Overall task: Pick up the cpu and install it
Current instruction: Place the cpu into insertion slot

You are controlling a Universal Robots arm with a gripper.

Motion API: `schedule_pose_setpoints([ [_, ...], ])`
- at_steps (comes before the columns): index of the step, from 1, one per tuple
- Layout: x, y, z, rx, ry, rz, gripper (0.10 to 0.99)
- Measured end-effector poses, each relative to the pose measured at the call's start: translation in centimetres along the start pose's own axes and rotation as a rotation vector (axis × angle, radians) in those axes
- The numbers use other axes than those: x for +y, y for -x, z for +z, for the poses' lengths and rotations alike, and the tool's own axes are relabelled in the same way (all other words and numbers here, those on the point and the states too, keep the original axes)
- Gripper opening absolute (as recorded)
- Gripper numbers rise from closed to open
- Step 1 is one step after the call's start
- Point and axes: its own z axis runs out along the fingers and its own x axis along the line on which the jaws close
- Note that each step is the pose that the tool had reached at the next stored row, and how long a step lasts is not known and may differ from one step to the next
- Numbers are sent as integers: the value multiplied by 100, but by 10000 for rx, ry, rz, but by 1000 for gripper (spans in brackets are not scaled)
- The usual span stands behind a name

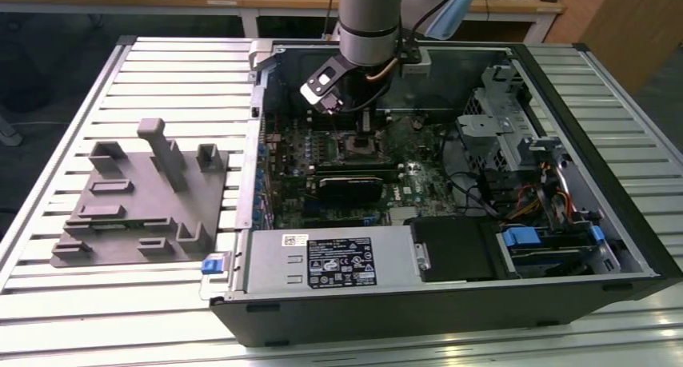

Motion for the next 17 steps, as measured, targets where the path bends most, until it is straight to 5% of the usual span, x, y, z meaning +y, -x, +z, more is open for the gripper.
schedule_pose_setpoints([
  [11,1,-2,-5,14,7,2,106],
  [17,5,1,-95,6,3,1,106],
])
